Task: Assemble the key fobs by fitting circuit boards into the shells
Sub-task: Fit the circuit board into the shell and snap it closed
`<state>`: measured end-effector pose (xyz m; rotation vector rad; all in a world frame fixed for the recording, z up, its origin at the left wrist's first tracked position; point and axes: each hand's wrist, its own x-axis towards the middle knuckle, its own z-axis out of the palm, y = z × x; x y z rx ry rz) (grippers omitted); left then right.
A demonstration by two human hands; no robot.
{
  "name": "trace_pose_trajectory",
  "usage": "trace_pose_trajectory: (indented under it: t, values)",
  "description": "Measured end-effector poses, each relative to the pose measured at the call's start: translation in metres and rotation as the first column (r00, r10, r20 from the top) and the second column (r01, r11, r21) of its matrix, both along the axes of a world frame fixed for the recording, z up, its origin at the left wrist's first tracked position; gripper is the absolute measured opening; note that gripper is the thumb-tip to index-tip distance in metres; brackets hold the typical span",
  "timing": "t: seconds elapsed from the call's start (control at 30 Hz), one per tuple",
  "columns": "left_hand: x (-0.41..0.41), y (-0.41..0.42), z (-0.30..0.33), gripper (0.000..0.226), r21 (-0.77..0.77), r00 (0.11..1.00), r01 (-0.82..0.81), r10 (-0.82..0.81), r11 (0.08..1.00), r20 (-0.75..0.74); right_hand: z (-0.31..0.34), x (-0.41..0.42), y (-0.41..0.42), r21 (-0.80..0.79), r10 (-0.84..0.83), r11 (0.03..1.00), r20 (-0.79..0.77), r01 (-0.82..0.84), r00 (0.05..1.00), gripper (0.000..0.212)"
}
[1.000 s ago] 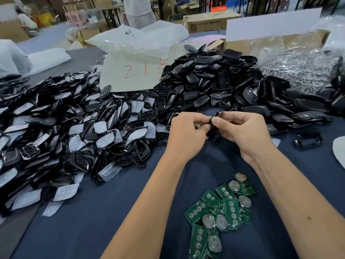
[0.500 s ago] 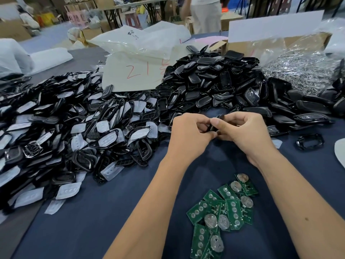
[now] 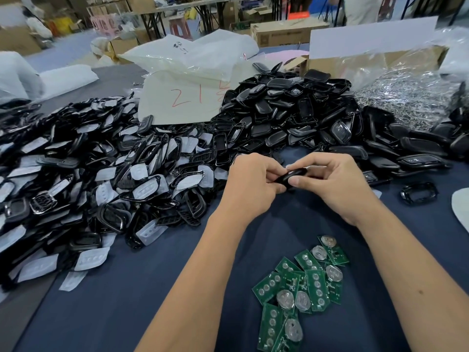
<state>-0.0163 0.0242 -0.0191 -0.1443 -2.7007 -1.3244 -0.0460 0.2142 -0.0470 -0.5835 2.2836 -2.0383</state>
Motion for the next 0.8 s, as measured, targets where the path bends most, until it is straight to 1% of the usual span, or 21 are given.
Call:
trace_pose_trajectory:
  t: [0.1,0.17,0.27,0.33,0.43,0.53,0.6,0.7,0.8]
  values:
    - [0.000,-0.001,0.000,0.031,-0.033,1.000,0.028,-0.029,0.999,-0.011,-0.001,0.000,0.000,0.003,0.001,1.000,0.003,-0.001,1.000,0.023]
    - [0.000,-0.002,0.000,0.032,-0.003,0.999,0.039,-0.039,0.999,-0.008,-0.002,0.000,0.001,0.003,0.007,1.000,0.001,-0.007,1.000,0.022]
    - [0.000,-0.006,-0.002,0.032,0.160,1.000,-0.008,0.007,0.987,0.008,0.000,0.000,0.002,-0.023,0.003,1.000,0.015,-0.003,1.000,0.019]
    - [-0.002,-0.011,-0.003,0.028,0.257,0.999,-0.040,0.036,0.966,0.020,0.001,0.001,0.001,-0.091,-0.011,0.996,0.030,0.014,0.999,0.018]
    - [-0.003,-0.016,-0.004,0.022,0.343,1.000,-0.021,0.019,0.939,0.007,0.002,0.000,0.001,-0.189,-0.014,0.982,0.049,0.023,0.999,0.017]
    - [-0.004,-0.015,-0.003,0.022,0.360,1.000,0.017,-0.008,0.933,-0.026,0.002,0.000,0.002,-0.232,0.001,0.973,0.054,0.011,0.999,0.016]
    - [-0.005,-0.014,-0.004,0.028,0.371,0.999,0.038,-0.027,0.928,-0.033,0.003,0.001,0.002,-0.229,-0.002,0.973,0.053,0.014,0.999,0.015]
    - [-0.006,-0.016,-0.006,0.031,0.395,0.998,0.063,-0.055,0.916,-0.032,0.004,0.002,0.002,-0.220,0.011,0.975,0.047,-0.001,0.999,0.014]
    - [-0.007,-0.019,-0.006,0.032,0.405,0.997,0.082,-0.072,0.911,-0.040,0.005,0.004,0.001,-0.199,0.026,0.980,0.042,-0.017,0.999,0.021]
